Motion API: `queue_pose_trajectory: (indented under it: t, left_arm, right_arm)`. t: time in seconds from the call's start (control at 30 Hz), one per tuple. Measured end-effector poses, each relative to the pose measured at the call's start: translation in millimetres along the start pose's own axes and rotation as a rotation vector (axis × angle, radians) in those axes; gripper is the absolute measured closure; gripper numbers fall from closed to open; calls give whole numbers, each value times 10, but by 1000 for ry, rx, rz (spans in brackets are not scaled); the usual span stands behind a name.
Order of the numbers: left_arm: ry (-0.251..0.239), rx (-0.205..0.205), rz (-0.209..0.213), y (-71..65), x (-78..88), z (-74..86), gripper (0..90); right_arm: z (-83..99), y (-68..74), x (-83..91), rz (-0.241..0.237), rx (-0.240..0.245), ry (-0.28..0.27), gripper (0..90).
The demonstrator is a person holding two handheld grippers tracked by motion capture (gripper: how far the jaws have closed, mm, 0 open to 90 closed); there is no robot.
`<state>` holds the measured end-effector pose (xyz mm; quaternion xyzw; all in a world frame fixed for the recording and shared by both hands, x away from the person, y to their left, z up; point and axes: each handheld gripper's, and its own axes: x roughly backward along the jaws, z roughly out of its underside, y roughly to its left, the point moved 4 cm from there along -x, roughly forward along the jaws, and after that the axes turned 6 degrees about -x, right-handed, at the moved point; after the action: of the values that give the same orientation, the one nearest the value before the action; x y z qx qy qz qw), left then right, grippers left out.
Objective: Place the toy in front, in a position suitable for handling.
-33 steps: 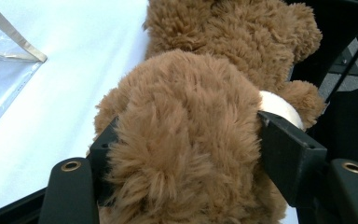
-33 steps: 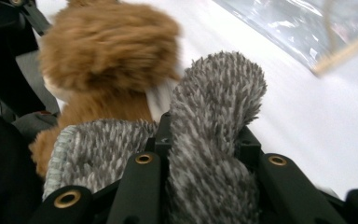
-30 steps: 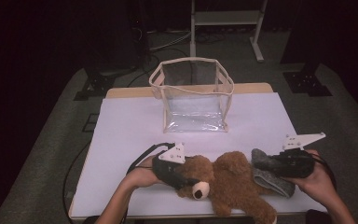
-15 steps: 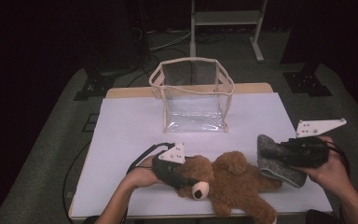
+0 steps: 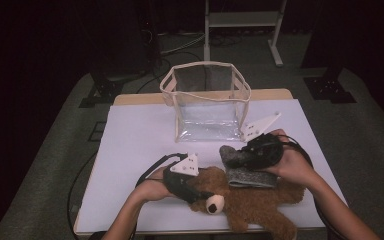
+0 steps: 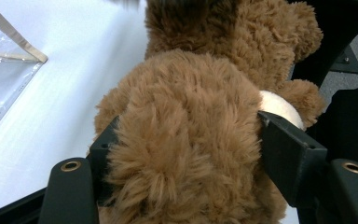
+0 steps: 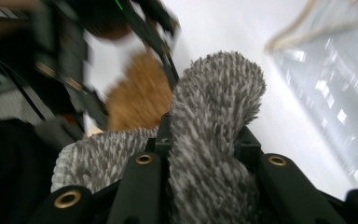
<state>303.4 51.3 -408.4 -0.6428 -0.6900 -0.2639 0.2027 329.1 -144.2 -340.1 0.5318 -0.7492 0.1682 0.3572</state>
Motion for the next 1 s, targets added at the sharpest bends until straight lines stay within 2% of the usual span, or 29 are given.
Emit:
queue_pose_trajectory:
  t: [0.07,0.1,0.2,0.3,0.37,0.53,0.57,0.63,0.7,0.87,1.0]
  left_arm:
    - [-1,3,1,3,0,6,318]
    - [-1,3,1,7,-1,7,317]
    - [-3,6,1,6,-3,-4,310]
    - [-3,2,0,0,5,-20,297]
    - [-13,14,-5,7,25,-26,294]
    - [-16,64,-29,89,169,41,289]
    - [-25,75,-14,100,186,76,321]
    - [-41,85,-3,102,163,124,398]
    - [-51,96,4,116,134,146,436]
    - [-56,90,8,111,124,132,449]
    - [-52,78,9,93,122,116,449]
  right_arm:
    - [135,-64,-146,-1,-35,38,696]
    - [202,-93,-177,-2,-50,40,696]
    - [358,-133,-140,-14,-108,-7,699]
    - [453,-125,-85,-13,-118,-31,701]
    - [488,-113,-71,-13,-117,-40,701]
    - [512,-120,-49,1,-119,-45,702]
    - [511,-127,-49,1,-124,-46,702]
    - [495,-147,-54,-1,-127,-38,702]
    - [429,-139,-71,2,-116,-29,702]
    - [151,-31,-154,-12,-54,-24,703]
    - [-104,88,-311,-63,-7,-30,703]
